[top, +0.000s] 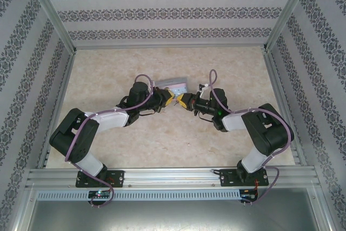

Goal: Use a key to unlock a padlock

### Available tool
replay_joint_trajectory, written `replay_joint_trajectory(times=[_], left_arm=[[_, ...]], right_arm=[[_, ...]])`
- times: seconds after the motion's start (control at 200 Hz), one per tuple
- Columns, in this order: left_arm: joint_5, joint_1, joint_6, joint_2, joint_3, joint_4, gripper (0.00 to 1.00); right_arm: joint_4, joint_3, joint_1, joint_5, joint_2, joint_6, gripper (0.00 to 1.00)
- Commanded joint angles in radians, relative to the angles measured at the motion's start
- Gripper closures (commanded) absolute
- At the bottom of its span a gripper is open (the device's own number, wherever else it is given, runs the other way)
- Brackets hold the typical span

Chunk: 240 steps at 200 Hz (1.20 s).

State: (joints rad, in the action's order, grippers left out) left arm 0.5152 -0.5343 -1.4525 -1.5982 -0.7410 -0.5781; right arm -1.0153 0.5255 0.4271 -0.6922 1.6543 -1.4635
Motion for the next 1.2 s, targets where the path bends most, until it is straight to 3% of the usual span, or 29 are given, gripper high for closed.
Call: replay_joint_trajectory(times=[0.0,0.305,0.475,1.029,1.194], left_arm=[[0.211,-0.041,-0.03,0.021,-0.001,-0.108,1.0],[0.231,-0.041,-0.043,0.001,0.011,-0.131,1.0],[0.24,-0.041,-0.008,-0.012,0.001,-0.091,1.0],[0.285,-0.041,0.083,-0.02,-0.057,-0.064,1.0],[0.277,-0.041,0.077,-0.022,-0.055,-0.086,1.0]], right_arm=[[-0.051,0.075,-0.014,-0.026,0.008,0.065,1.0],[0.117,0.089,-0.034,-0.118,-0.016,0.339,1.0],[0.101,0.059,-0.076,-0.106,0.005,0.344,1.0],[-0.366,-0.004,-0.041,-0.118,0.16,-0.081,1.0],[-0.37,-0.007,-0.036,-0.124,0.182,-0.133,1.0]])
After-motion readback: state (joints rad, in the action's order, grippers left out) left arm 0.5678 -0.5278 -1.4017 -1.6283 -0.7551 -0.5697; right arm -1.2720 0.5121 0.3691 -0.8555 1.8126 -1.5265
